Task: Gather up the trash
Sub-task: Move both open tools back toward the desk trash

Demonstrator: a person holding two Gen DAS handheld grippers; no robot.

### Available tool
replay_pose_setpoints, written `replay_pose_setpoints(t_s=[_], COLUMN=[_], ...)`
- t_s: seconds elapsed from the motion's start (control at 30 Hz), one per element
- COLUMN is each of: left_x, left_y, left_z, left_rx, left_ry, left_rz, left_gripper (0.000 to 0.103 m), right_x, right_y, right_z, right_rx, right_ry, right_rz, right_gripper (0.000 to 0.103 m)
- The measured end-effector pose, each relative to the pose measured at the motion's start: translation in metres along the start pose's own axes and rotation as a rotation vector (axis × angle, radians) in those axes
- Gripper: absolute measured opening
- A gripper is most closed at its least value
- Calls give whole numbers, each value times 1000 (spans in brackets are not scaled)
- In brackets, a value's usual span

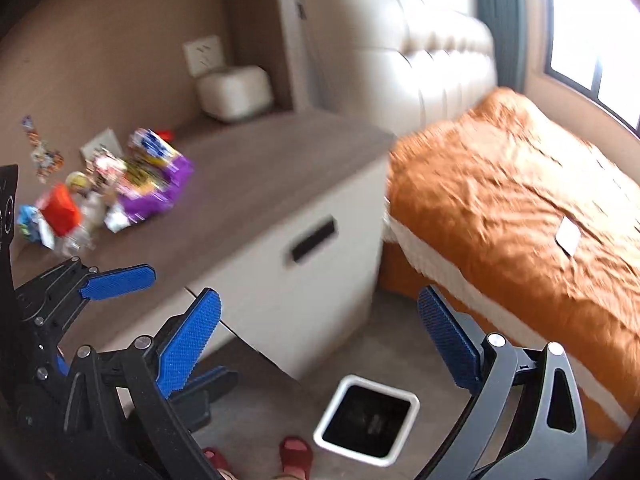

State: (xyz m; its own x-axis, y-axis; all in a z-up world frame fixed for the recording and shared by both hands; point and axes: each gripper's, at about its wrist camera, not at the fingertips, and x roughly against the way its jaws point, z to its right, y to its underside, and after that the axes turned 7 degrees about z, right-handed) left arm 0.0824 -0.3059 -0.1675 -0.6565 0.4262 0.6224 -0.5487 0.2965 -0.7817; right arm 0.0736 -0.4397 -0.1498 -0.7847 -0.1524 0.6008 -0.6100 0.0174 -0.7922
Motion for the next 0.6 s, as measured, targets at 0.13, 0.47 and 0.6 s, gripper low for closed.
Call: replay_pose_setpoints(t_s=[0.13, 0.47, 0.6], left_x=[33, 90, 86], left_y=[-6, 0, 11], left_z=[-41, -134, -149], left_rx=[10, 128, 153], left_ry=[-159, -441, -505], left_rz=[56, 110, 80], left_gripper=[98, 98, 98], right_x=[-3, -31, -48], right_y=[-31, -66, -69], right_z=[-40, -109, -126], right_rx=[63, 150, 183], right_ry=[-93, -216, -232], right_rz=[52, 87, 68], right_gripper=[98, 98, 98])
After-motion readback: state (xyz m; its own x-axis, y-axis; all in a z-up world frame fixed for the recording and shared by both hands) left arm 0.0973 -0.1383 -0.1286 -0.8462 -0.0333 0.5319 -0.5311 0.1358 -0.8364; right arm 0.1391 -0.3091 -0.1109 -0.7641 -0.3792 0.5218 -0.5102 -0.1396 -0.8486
